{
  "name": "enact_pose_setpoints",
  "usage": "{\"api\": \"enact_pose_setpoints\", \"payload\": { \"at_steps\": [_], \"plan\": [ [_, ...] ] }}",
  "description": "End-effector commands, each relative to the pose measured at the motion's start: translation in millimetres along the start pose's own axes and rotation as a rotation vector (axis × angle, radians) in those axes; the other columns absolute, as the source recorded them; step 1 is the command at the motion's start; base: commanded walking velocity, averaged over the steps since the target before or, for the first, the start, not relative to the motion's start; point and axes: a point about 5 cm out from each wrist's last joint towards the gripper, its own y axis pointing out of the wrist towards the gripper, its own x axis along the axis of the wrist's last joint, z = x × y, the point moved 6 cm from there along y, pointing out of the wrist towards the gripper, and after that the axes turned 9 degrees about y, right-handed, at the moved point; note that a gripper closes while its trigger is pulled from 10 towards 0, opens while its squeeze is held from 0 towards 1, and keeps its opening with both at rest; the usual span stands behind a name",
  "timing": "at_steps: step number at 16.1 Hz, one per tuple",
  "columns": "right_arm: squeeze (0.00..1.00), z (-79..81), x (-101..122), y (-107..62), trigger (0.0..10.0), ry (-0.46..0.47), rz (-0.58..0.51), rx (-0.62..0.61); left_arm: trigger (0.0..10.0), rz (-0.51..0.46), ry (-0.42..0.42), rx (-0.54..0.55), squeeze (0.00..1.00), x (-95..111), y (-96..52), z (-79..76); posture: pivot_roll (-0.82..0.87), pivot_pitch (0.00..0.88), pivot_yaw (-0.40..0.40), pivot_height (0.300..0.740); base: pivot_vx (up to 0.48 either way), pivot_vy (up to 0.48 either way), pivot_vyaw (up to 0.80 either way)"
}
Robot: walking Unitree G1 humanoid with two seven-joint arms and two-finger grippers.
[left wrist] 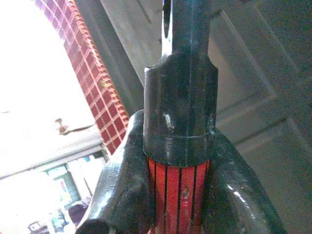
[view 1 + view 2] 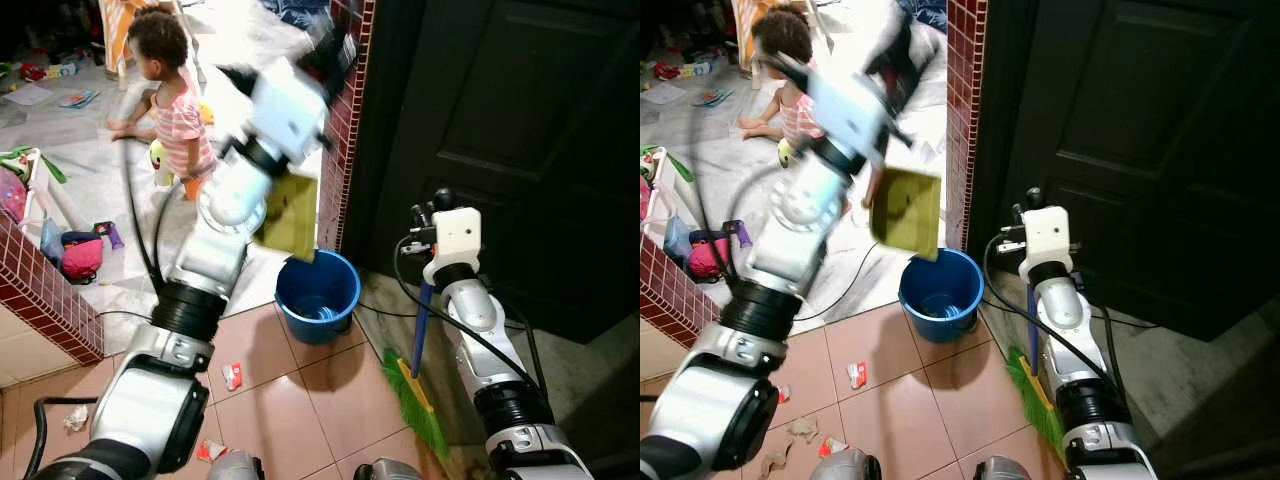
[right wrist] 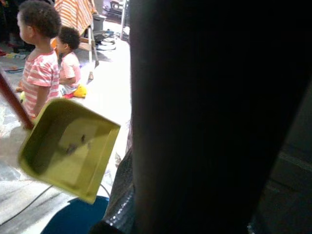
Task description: Sweep floor
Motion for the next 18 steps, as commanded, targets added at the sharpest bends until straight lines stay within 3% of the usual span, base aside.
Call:
{"api": "enact_pose_setpoints", "payload": {
  "at_steps": [1,2,4,6,9,11,13,15,16,18],
  "plan": [
    [0.00,3.3,9,3.9,10.0,-0.004,-0.033,0.016,10.0,-0.108,0.087,0.074,0.00,33,13.9,28.6,-0.03,0.000,-0.020,0.740,0.000,0.000,0.00],
    [0.00,4.3,8,4.2,10.0,-0.003,-0.032,0.019,10.0,-0.088,0.130,0.100,0.00,30,12.7,37.9,-0.03,0.000,-0.021,0.740,0.000,0.000,0.00],
    [0.00,6.8,7,4.0,10.0,0.000,-0.028,0.023,10.0,0.044,0.193,0.175,0.00,4,-2.5,57.4,-0.03,0.000,-0.019,0.740,0.000,0.000,0.00],
    [0.00,8.6,3,1.5,10.0,0.010,-0.022,0.021,10.0,0.249,0.182,0.294,0.00,-37,-39.5,78.8,-0.03,0.000,-0.012,0.740,0.000,0.000,0.00],
    [0.00,10.4,-4,-3.4,10.0,0.017,-0.008,0.025,10.0,0.376,0.215,0.363,0.00,-59,-79.0,90.8,-0.02,0.000,-0.010,0.740,0.000,0.000,0.00],
    [0.00,13.3,-3,-2.0,10.0,0.034,-0.012,0.033,10.0,0.522,0.177,0.384,0.00,-85,-110.1,81.0,-0.01,0.000,-0.011,0.740,0.000,0.000,0.00],
    [0.00,20.4,0,-0.1,10.0,0.071,-0.022,0.059,10.0,0.675,0.090,0.390,0.00,-110,-137.6,55.7,0.00,0.000,-0.016,0.740,0.000,0.000,0.00],
    [0.00,27.3,0,0.2,10.0,0.074,-0.022,0.083,10.0,0.749,0.044,0.359,0.00,-122,-153.7,27.8,0.00,0.000,-0.015,0.740,0.000,0.000,0.00],
    [0.00,33.2,1,1.1,10.0,0.078,-0.031,0.098,10.0,0.794,-0.024,0.357,0.00,-128,-162.3,8.4,0.00,0.000,-0.015,0.740,0.000,0.000,0.46],
    [0.00,34.8,3,2.6,10.0,0.099,-0.033,0.093,10.0,0.826,-0.097,0.336,0.00,-131,-165.9,-10.6,0.00,0.000,-0.009,0.740,0.000,0.000,0.23]
  ]
}}
